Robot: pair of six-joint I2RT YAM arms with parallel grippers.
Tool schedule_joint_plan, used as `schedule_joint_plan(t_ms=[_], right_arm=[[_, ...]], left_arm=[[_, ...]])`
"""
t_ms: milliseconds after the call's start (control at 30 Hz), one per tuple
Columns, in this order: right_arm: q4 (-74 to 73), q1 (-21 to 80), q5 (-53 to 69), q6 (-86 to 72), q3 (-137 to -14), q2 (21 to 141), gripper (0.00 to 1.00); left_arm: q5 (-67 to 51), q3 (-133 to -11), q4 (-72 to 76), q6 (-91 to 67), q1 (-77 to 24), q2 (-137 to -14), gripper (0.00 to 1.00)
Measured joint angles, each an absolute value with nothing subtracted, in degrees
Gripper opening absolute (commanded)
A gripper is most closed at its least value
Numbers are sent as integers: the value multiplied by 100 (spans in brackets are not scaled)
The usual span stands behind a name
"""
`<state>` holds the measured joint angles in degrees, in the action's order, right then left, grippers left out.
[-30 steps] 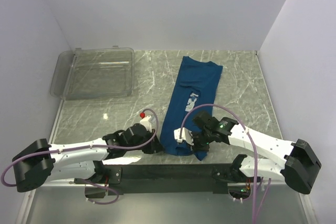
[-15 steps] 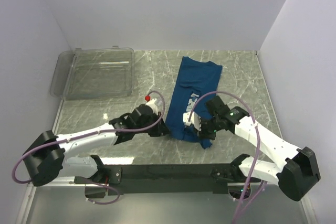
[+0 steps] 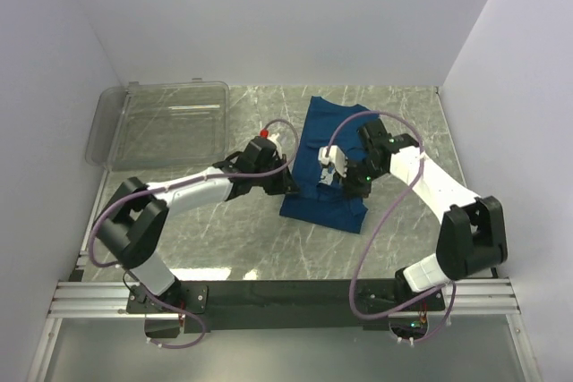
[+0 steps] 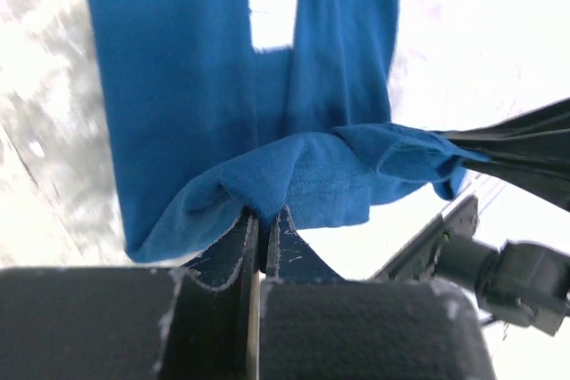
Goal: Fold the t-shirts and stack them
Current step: Fold the tshirt
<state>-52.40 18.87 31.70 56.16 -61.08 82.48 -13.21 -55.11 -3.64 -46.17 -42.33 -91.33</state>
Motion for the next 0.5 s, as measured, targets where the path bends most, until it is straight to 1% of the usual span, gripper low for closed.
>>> schedule_joint_plan(t_ms=[200,400,500], right_arm=[[-5382,1562,3251,5798,-6840,8938,0],[-5485,1365,3249,5843,-7279,9413,0],[-5542,1273,3247,5837,-7489,9677,0]], left_arm=[[-1424,-6259,-537,-4464,-3931,-9837,0],[-1527,-7306,-779,-4307,-3785,-10597,0],[-1546,-7616,-827,-4263,-3747,-10866,0]])
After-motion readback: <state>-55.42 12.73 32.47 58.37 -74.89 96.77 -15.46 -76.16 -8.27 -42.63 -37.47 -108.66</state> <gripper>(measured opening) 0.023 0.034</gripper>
